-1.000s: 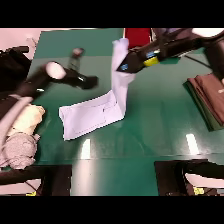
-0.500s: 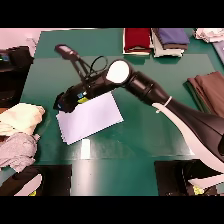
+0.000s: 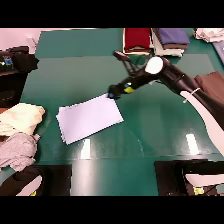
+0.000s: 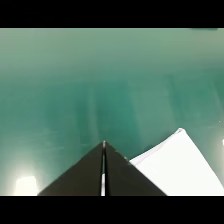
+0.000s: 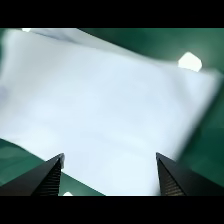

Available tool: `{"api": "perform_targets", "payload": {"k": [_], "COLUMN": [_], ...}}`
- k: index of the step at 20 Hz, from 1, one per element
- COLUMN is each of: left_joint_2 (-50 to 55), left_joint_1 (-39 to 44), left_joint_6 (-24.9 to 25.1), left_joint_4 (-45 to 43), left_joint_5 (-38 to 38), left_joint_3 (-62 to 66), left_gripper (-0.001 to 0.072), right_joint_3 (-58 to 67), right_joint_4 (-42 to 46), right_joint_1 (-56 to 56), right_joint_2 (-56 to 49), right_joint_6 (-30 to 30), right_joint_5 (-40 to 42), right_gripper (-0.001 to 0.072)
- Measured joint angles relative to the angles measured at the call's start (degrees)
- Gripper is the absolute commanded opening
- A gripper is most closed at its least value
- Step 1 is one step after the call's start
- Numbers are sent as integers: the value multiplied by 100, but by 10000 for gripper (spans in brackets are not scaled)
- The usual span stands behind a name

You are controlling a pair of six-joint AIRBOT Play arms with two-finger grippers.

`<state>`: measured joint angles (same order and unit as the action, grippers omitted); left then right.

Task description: Fold the shirts.

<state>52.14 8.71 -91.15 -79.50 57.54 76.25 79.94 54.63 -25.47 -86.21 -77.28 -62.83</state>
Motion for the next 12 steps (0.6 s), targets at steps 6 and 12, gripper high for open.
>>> {"api": "perform_targets", "payload": {"k": [6, 12], "left_joint_2": [127, 437], "left_joint_1": [391, 901], "left_joint_6": [13, 13], "left_joint_4": [9, 22], "left_joint_5": [-142, -227], "left_joint_3": [0, 0], "left_gripper": [24, 24], "right_joint_3": [-531, 243], "right_joint_4": [-802, -1493], "right_joint_1": [647, -72], "right_joint_2": [-920, -2039], "right_joint_6": [24, 175], "right_joint_5": [-219, -387], "right_gripper": [653, 239]}}
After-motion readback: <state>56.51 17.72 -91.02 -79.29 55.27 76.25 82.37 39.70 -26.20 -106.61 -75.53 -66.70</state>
